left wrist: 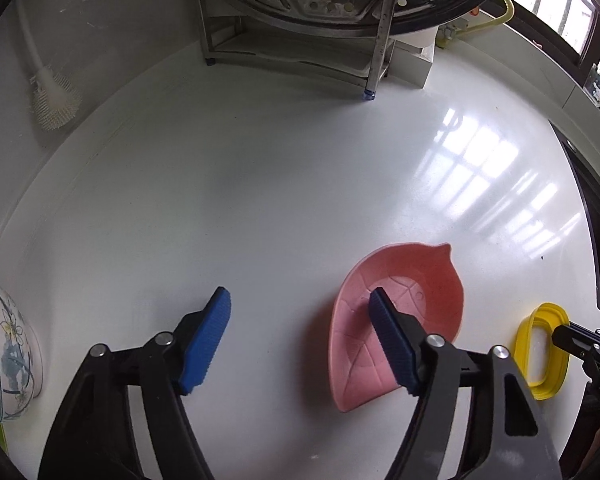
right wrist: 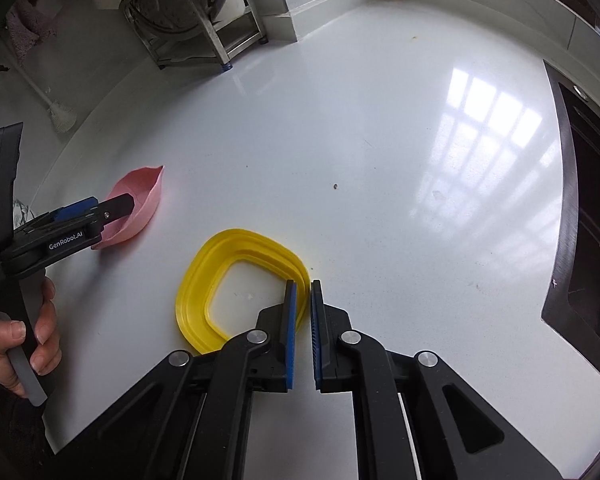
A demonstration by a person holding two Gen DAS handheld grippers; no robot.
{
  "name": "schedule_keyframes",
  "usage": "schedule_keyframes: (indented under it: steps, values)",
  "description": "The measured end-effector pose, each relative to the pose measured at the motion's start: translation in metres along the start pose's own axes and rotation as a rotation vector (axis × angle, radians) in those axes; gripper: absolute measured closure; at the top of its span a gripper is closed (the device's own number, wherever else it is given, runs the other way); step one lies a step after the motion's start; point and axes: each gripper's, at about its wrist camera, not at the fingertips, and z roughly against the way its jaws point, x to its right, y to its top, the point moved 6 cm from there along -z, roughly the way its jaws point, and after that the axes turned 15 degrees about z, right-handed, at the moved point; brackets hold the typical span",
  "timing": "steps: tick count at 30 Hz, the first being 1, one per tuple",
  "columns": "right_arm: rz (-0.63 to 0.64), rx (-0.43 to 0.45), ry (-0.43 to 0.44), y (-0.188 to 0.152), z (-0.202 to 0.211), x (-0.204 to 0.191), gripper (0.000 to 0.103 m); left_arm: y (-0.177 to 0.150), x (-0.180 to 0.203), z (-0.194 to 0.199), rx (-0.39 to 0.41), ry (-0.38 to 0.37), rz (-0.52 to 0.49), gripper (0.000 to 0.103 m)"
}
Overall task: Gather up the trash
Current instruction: 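Grasp the pink leaf-shaped dish with the left tool while the right tool grasps the yellow lid, then carry the pink dish and yellow lid down over the trash bin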
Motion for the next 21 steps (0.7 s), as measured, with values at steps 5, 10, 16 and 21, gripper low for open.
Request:
schedule_keyframes:
  steps: [5,10,16,21]
  values:
    - [-0.02,0.013,0.032,0.0,0.003,0.0,0.099,-0.006,0.018,0.005,-0.007,-0.036,-0.03,0.087]
    - [-0.007,0.037,0.052,0.005,0.01,-0.007,0.099,-0.015,0.023,0.014,-0.025,-0.067,-0.011,0.097]
    - [0.011,0.076,0.066,0.01,0.023,-0.016,0.099,-0.024,0.017,0.033,-0.02,-0.079,0.029,0.098]
    - [0.011,0.098,0.072,0.009,0.035,-0.017,0.099,-0.027,0.008,0.044,-0.029,-0.104,0.08,0.098]
